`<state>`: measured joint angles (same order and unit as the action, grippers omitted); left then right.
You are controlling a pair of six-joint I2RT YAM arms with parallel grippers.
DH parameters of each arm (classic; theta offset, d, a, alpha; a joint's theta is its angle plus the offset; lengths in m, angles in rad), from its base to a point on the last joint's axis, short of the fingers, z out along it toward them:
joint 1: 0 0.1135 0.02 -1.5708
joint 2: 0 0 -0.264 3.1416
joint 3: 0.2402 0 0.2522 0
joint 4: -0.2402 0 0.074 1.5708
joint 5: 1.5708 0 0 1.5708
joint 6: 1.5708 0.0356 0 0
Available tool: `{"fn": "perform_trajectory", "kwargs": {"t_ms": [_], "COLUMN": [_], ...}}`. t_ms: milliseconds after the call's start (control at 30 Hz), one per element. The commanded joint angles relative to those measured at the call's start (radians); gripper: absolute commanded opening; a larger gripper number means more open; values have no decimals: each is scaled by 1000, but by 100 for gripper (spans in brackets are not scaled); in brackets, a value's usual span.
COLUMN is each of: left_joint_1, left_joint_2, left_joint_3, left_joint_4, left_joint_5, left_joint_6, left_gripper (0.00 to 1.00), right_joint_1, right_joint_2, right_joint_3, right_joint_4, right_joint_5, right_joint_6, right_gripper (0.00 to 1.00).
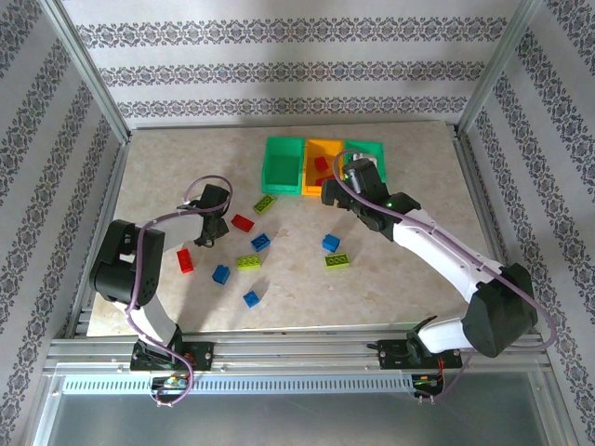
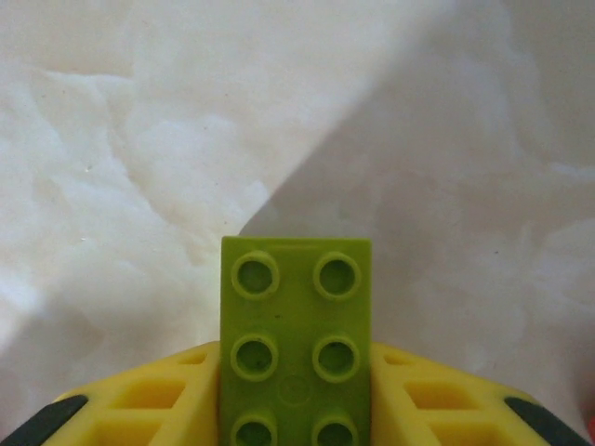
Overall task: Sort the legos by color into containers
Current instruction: Pick up the lego from the middle-left of the table, then place the lego in the container.
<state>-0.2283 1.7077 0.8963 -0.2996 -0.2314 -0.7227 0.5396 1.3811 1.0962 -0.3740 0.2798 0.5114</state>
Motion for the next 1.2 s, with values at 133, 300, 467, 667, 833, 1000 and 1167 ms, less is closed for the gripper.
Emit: {"fn": "perform_trajectory", "kwargs": {"t_ms": [133, 300, 467, 667, 833, 1000, 1167], "left_joint_1": [21, 19, -14, -107, -166, -194, -205], "left_joint_2": [-16, -86, -137, -76, 67, 215, 320], "left_joint_3": [-4, 4, 64, 253, 458, 647, 761], "left_joint_4": [1, 8, 15, 43, 34, -10, -24], "left_joint_5": [21, 48, 83, 114, 146, 158, 185], "left_joint_6": [45, 82, 117, 189, 244, 290, 310], "left_gripper": [29, 24, 24, 24, 23, 22, 23], "right_joint_1": [3, 2, 3, 5, 6, 15, 20], "right_joint_2": [-76, -122, -185, -266, -277, -278, -287], "right_joint_3": [-87, -150, -209, -266, -267, -263, -259], "right_joint_4": [-11, -5, -9, -3, -27, -49, -47], "right_joint_5": [63, 93, 157, 204, 213, 216, 225], "right_joint_6": [78, 124, 173, 238, 251, 266, 274], "right_gripper": [98, 98, 98, 98, 98, 98, 98]}}
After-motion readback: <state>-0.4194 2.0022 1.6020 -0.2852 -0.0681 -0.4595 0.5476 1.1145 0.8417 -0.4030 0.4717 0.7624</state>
